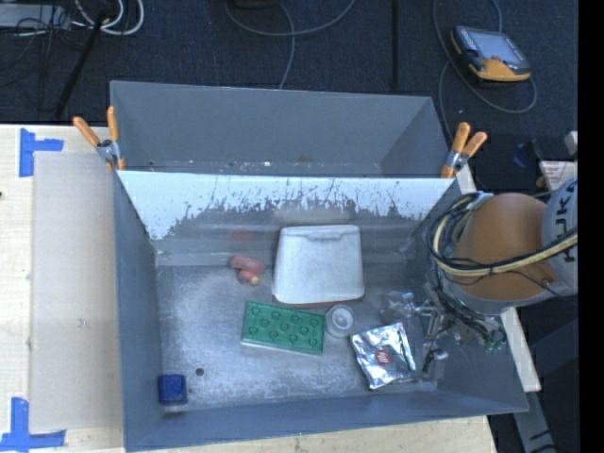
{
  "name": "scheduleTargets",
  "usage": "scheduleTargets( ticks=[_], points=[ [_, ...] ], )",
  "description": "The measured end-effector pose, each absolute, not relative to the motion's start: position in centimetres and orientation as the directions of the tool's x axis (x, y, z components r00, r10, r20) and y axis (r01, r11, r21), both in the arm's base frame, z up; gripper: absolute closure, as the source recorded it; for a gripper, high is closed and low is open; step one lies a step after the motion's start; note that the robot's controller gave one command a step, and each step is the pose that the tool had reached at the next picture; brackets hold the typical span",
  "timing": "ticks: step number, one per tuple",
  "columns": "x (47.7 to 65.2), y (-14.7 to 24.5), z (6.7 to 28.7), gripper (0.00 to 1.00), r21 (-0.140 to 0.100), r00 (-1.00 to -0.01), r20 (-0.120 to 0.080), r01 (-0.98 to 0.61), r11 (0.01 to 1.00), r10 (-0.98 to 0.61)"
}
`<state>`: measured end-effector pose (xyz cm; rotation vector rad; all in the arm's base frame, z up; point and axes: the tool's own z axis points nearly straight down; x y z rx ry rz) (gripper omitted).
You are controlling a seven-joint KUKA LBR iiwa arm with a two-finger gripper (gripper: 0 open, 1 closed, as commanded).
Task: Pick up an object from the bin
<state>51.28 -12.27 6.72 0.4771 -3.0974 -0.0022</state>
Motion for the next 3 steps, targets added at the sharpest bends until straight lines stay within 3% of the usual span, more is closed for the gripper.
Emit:
scheduleTargets(
  ticks=[1,2,3],
  points=[
    [51.5,-12.1,6.9,1.0,0.001,-0.952,0.001,-0.305,0.952,-0.305],
    [52.7,-14.6,10.0,1.0,-0.001,-0.906,-0.003,-0.422,0.906,-0.422],
    [50.8,-14.2,23.7,1.0,-0.005,-0.919,-0.006,-0.393,0.919,-0.393]
  ],
)
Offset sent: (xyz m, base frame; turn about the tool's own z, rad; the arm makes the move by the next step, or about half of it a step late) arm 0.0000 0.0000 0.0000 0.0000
